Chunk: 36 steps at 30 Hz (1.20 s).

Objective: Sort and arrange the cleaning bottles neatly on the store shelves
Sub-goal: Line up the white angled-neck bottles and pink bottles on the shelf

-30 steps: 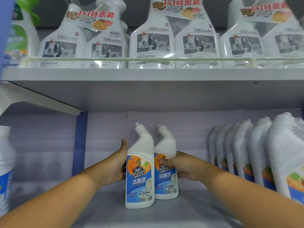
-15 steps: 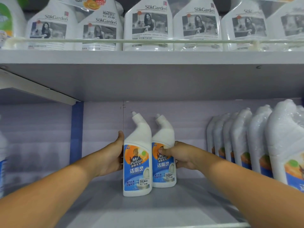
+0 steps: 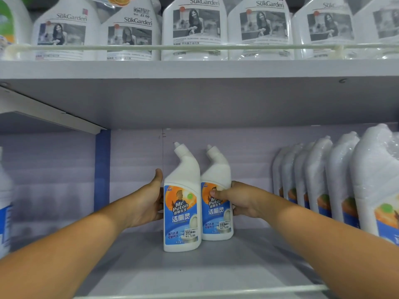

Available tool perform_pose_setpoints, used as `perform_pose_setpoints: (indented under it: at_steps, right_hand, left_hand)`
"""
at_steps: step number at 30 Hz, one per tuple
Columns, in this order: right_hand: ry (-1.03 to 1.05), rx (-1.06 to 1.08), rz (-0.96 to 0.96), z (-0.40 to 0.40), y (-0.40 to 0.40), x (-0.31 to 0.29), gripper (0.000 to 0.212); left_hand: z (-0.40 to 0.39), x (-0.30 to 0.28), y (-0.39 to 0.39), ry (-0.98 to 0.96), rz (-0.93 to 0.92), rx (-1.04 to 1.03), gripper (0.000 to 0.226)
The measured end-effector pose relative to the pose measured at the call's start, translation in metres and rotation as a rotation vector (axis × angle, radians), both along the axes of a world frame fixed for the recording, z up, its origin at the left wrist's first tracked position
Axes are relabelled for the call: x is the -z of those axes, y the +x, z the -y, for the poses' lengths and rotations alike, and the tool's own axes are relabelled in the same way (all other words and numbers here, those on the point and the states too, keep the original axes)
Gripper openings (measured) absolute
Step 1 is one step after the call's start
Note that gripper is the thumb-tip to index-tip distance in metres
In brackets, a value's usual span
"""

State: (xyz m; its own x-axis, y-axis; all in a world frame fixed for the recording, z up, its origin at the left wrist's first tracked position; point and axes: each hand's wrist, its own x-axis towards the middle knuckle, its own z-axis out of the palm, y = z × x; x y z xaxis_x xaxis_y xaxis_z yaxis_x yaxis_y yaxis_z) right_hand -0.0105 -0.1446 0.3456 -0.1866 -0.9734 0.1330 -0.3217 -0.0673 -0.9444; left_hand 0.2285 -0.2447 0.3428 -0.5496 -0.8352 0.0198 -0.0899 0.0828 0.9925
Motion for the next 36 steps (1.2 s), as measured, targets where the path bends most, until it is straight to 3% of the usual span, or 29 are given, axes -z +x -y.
perform_pose_setpoints:
  at_steps: [4, 7, 10, 14, 18, 25, 31, 36]
  right_hand:
    - [0.012, 0.020, -0.014, 0.000, -0.002, 0.001, 0.039]
    - [0.001, 0.087, -0.069, -0.001, -0.004, 0.002, 0.054]
    - [-0.037, 0.164, -0.145, -0.008, -0.003, -0.001, 0.053]
    - [-0.081, 0.220, -0.203, -0.016, 0.000, -0.003, 0.049]
    - [-0.090, 0.220, -0.231, -0.018, 0.003, -0.004, 0.043]
    - [-0.071, 0.212, -0.237, -0.019, 0.004, -0.003, 0.044]
    - [0.084, 0.254, -0.417, -0.035, 0.012, -0.010, 0.035]
    - [0.018, 0.309, -0.352, -0.067, 0.021, -0.012, 0.076]
  left_hand:
    - [-0.010, 0.001, 0.001, -0.099, 0.065, -0.055, 0.095]
    - [-0.040, -0.007, 0.004, -0.388, 0.139, -0.219, 0.070]
    - [-0.056, -0.020, 0.018, -0.681, 0.117, -0.279, 0.033]
    - [-0.054, -0.022, 0.031, -0.657, 0.275, -0.174, 0.051]
    - [-0.049, -0.017, 0.026, -0.653, 0.321, -0.121, 0.066]
    - [-0.051, -0.018, 0.026, -0.669, 0.358, -0.122, 0.070]
    - [-0.062, -0.023, 0.027, -0.669, 0.395, -0.129, 0.069]
    - [-0.077, -0.019, 0.032, -0.537, 0.311, -0.229, 0.085]
